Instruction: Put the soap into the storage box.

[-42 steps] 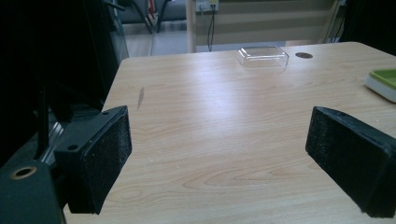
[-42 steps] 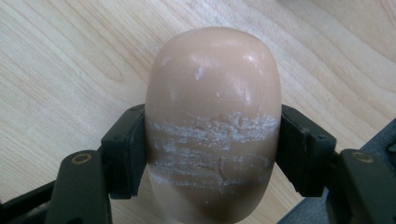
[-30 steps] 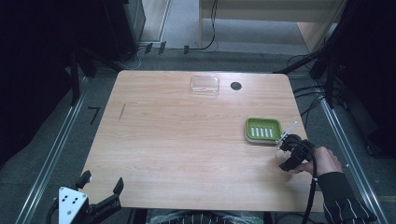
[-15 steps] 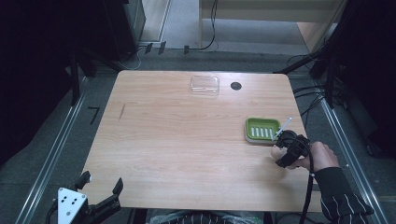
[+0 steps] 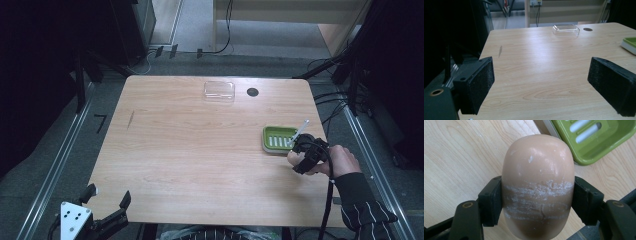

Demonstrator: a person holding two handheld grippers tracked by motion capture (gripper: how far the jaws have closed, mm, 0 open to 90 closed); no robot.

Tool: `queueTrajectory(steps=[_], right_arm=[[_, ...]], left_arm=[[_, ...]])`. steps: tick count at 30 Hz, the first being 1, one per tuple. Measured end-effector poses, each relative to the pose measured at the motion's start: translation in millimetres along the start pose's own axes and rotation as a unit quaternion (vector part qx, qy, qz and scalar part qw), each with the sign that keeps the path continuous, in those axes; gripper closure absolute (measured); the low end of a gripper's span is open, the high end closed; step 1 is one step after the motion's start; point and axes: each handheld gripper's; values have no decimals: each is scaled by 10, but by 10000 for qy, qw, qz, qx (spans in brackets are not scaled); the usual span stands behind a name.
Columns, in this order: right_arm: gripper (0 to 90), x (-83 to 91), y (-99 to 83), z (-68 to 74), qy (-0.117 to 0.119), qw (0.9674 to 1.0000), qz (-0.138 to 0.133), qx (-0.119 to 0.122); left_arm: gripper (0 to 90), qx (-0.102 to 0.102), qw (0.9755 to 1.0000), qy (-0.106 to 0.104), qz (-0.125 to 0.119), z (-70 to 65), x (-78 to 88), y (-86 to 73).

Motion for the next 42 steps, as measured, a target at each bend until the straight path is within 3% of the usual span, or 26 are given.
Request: queueTrajectory(steps=[42], right_arm=[[338, 112, 300, -194, -111, 9980, -212, 586]], left_arm=[[72, -20, 10000, 21, 11, -4, 9, 1]])
Point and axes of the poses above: each handheld gripper's, and its own axes: x roughly backward along the jaws, y roughly out of its top, z roughly to its left, and after that the axes turned 7 degrees about -z, right-handed
